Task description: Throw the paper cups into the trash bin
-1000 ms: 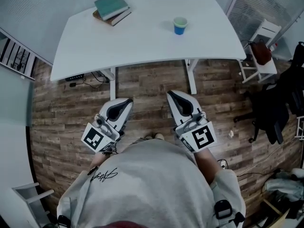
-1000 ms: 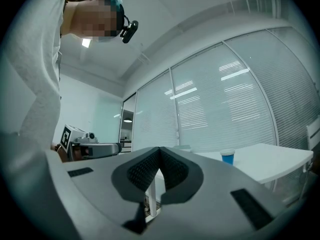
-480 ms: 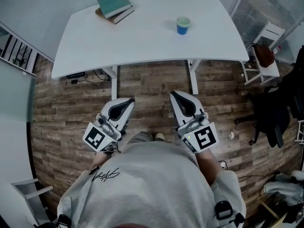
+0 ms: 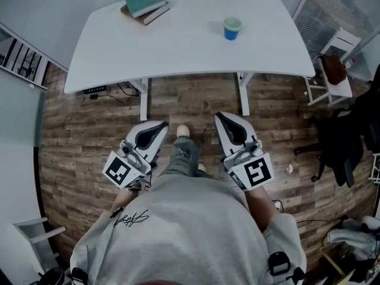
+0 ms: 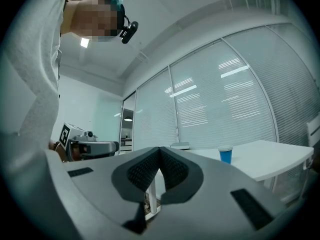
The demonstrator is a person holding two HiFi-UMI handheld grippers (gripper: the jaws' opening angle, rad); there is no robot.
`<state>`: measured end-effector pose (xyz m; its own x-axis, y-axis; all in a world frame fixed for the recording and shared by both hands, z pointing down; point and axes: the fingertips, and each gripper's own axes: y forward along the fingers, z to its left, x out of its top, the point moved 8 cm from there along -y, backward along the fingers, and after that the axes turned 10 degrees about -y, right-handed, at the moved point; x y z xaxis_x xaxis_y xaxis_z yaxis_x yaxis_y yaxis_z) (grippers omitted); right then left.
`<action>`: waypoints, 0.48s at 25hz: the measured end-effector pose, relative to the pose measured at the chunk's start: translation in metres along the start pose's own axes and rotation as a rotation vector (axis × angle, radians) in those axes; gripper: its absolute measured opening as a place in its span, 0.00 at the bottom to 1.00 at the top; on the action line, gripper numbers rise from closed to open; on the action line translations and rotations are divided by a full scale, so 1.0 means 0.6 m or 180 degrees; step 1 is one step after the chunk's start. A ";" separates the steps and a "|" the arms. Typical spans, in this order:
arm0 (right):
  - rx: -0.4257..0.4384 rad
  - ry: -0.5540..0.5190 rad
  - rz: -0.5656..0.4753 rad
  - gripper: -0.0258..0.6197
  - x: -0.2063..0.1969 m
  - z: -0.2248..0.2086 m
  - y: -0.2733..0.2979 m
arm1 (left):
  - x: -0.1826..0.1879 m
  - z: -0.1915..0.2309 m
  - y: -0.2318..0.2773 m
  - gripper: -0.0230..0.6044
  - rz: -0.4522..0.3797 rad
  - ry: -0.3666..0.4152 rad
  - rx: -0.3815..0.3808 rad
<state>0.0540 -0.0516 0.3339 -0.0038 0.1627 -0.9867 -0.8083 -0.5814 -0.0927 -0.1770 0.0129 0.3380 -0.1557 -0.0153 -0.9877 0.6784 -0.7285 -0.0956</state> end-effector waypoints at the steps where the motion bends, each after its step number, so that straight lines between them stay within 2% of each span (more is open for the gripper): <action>1: 0.0002 0.0012 0.0022 0.05 0.000 -0.001 0.002 | 0.000 0.003 0.003 0.03 0.0004 0.0002 -0.0018; 8: -0.0008 -0.0159 0.0037 0.05 0.011 -0.014 0.034 | 0.015 0.045 0.027 0.03 -0.0061 0.0012 -0.0113; 12: -0.0107 -0.0229 -0.0032 0.05 0.012 -0.035 0.057 | 0.019 0.074 0.047 0.03 -0.0093 0.0021 -0.0193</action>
<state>0.0387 -0.0873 0.3209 -0.0392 0.2247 -0.9736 -0.7884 -0.6056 -0.1081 -0.1915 -0.0386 0.3293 -0.1713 0.0099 -0.9852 0.7158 -0.6858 -0.1314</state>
